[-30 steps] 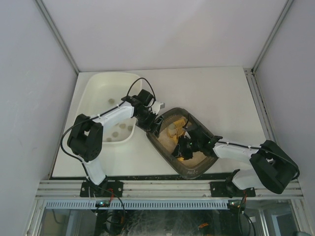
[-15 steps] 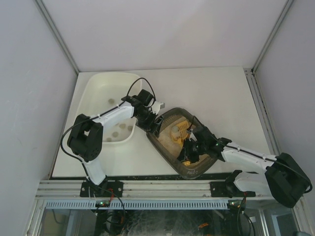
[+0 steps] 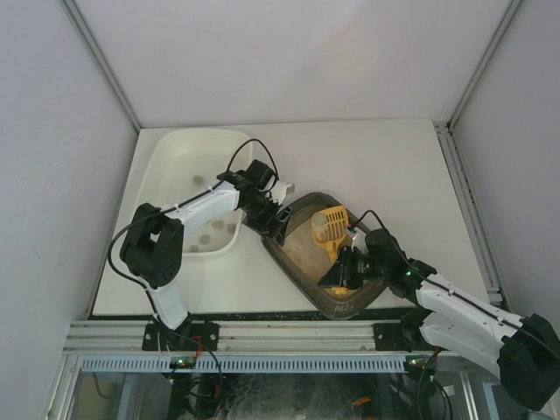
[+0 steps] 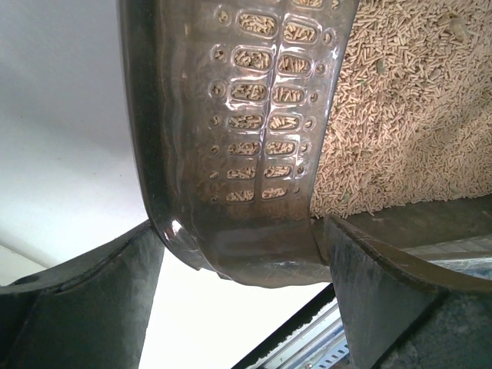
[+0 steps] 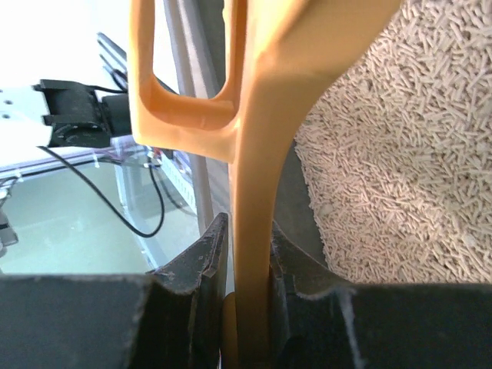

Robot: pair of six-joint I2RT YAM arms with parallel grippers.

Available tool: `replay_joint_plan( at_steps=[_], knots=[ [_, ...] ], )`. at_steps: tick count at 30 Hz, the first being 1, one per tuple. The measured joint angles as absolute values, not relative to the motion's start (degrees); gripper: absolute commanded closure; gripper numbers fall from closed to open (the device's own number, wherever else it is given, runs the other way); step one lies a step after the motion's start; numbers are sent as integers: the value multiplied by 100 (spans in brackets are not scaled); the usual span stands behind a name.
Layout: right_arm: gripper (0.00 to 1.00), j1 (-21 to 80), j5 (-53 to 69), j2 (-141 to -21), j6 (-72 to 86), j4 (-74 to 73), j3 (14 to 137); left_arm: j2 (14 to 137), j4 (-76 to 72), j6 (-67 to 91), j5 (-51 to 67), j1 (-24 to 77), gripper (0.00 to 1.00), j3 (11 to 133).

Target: Clean the litter box

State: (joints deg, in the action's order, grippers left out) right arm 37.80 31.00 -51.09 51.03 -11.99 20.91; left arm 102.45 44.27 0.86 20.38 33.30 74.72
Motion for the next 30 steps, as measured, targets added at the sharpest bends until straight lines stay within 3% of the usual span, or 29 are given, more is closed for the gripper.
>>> replay_joint_plan(
  at_steps=[13, 30],
  knots=[
    [100, 3957, 2751, -4480, 5389, 134, 1494, 10245, 4423, 45, 2043, 3332, 13, 7472],
    [100, 4016, 2821, -4740, 5841, 950, 1564, 10245, 4423, 38, 2051, 3328, 12, 7472]
  ],
)
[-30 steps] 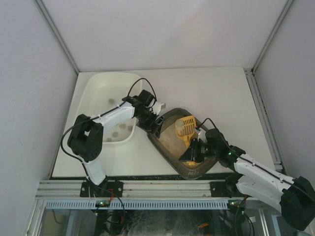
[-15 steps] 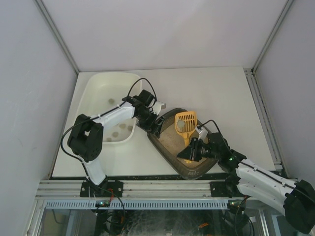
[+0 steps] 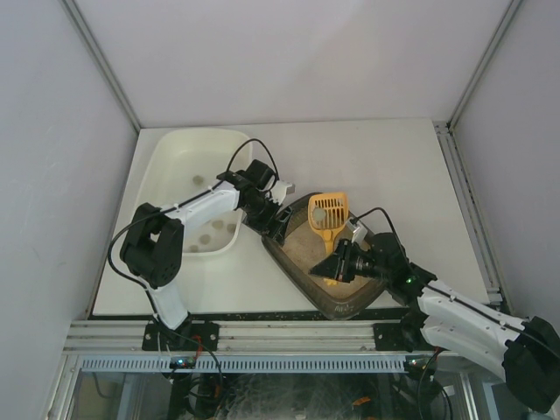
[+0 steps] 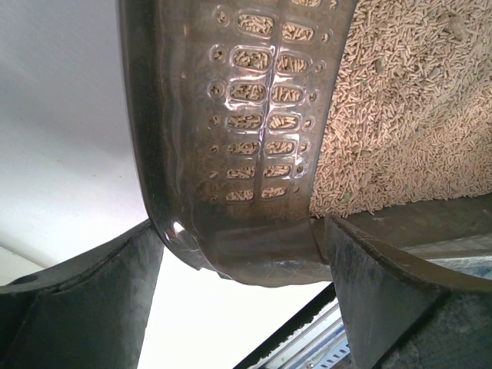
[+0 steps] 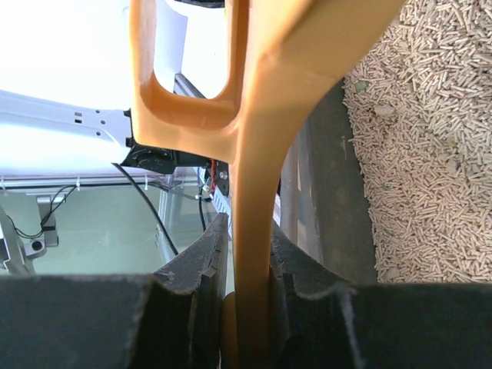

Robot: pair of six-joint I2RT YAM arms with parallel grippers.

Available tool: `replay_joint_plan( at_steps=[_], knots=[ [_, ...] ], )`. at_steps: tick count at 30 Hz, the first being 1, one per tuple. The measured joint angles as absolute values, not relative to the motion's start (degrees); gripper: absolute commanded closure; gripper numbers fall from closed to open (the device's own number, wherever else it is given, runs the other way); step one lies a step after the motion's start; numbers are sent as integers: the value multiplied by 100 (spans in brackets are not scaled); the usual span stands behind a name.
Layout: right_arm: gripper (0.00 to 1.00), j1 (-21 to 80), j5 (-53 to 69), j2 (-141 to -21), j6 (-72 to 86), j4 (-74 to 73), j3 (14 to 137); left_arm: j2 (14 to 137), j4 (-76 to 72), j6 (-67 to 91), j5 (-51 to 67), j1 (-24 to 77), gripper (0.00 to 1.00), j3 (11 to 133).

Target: Clean the litter box

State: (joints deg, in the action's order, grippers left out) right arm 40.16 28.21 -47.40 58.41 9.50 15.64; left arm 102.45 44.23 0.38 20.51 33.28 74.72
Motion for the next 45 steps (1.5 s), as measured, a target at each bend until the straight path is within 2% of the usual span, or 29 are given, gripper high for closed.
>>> replay_joint_plan(
  at_steps=[5, 9, 10, 15, 21, 34, 37, 45],
  knots=[
    [100, 4147, 2775, -4456, 6014, 770, 1573, 10245, 4431, -14, 2110, 3306, 8, 7472],
    [100, 4641, 2521, -3750, 6281, 379, 1570, 10245, 4508, -148, 2252, 3236, 5, 7491],
    [100, 4786, 2427, -3553, 6386, 320, 1568, 10245, 4523, -180, 2290, 3216, 1, 7496],
    [100, 5564, 1747, -2875, 6901, 60, 1573, 10245, 4619, -279, 2366, 3135, 0, 7544],
    [100, 6169, 915, -2893, 7273, -386, 1551, 10245, 4772, -368, 2377, 3131, 0, 7651],
    [100, 6145, 126, -2106, 7721, -864, 930, 10033, 4925, -552, 2469, 3120, 0, 7664],
    [100, 6112, 231, -2480, 7778, -788, 1004, 10031, 4952, -565, 2477, 3120, 0, 7664],
    [100, 5826, 480, -2543, 7741, -591, 1011, 10031, 4993, -607, 2574, 3120, 0, 7664]
  ],
)
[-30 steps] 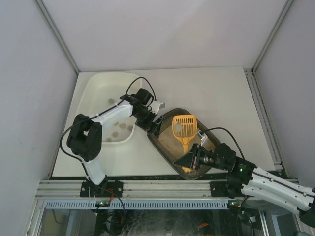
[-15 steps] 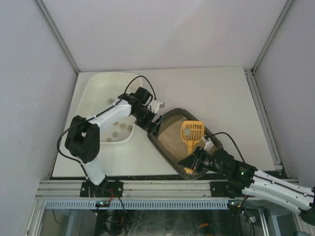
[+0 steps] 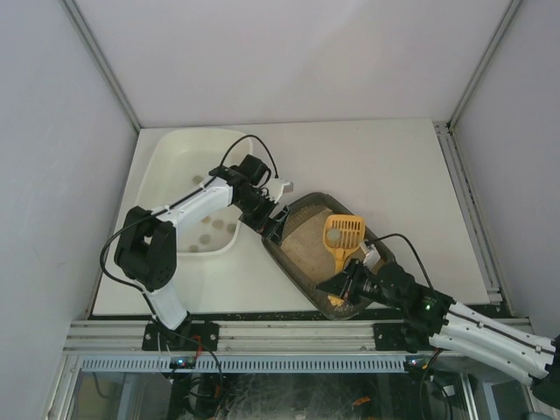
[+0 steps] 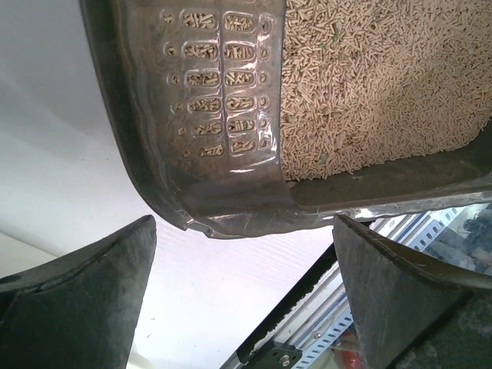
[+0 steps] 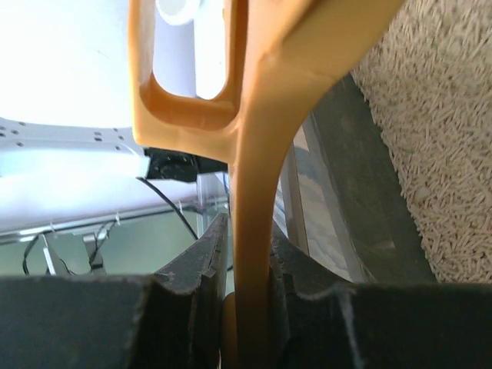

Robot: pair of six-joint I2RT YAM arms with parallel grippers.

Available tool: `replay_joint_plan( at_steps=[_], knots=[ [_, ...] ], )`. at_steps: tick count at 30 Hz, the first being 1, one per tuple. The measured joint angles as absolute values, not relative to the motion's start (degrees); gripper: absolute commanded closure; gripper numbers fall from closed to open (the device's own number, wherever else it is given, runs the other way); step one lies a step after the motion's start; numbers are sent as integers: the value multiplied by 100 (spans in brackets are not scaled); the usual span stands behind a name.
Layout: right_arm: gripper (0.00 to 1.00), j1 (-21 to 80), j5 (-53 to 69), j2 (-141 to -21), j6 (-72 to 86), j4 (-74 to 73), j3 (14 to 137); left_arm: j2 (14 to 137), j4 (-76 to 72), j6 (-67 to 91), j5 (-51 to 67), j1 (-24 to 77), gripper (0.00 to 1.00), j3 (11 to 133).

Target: Clean the litter box

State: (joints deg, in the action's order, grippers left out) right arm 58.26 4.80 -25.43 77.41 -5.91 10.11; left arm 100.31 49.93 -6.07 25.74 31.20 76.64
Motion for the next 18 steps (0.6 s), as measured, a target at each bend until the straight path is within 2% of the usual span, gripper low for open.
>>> replay_joint_plan(
  at_steps=[3, 18],
  knots=[
    [100, 5647, 443, -2318, 7677, -701, 980, 10029, 4991, -626, 2576, 3120, 0, 7664],
    [100, 5131, 764, -2777, 7279, -1079, 1343, 9929, 4993, -676, 2574, 3109, 0, 7664]
  ],
)
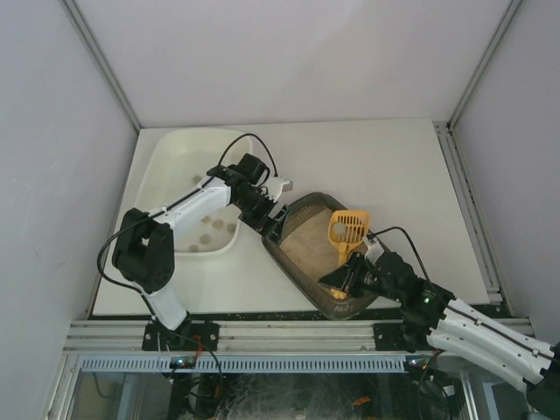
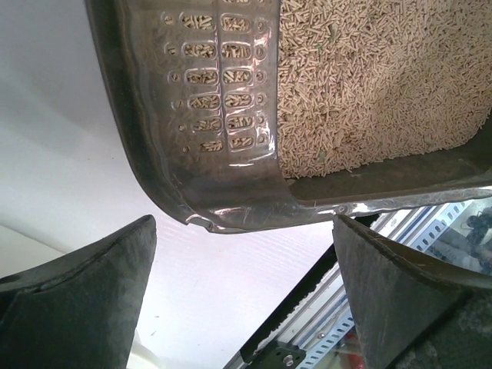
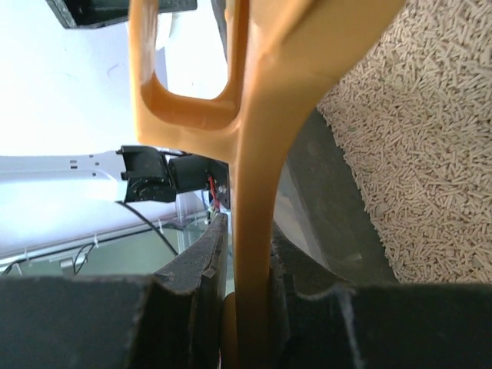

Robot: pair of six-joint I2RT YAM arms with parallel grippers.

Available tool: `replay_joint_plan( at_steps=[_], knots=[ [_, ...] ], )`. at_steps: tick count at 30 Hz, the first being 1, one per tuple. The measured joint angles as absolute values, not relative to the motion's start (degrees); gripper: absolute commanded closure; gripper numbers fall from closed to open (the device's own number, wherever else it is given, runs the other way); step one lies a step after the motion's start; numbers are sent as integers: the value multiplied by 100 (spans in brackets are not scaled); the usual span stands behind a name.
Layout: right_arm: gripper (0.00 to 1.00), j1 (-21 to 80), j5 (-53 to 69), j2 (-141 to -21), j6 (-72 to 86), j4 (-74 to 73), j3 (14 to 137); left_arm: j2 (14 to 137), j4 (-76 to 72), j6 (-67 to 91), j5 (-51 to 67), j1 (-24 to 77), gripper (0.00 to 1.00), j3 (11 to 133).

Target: Clean the litter box

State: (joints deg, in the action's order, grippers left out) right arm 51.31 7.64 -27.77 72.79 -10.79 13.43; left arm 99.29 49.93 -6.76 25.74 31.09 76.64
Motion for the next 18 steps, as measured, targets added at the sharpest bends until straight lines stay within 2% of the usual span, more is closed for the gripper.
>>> replay_joint_plan(
  at_steps=[5, 8, 18],
  knots=[
    [100, 4840, 926, -2633, 7166, -1173, 1378, 9904, 5046, -773, 2561, 3103, 0, 7664],
    [100, 4838, 937, -2941, 7022, -1372, 1669, 9824, 5245, -932, 2521, 3089, 0, 7719],
    [100, 5096, 974, -3715, 6904, -1216, 1999, 9144, 5920, -1264, 2762, 2580, 0, 8947]
  ],
)
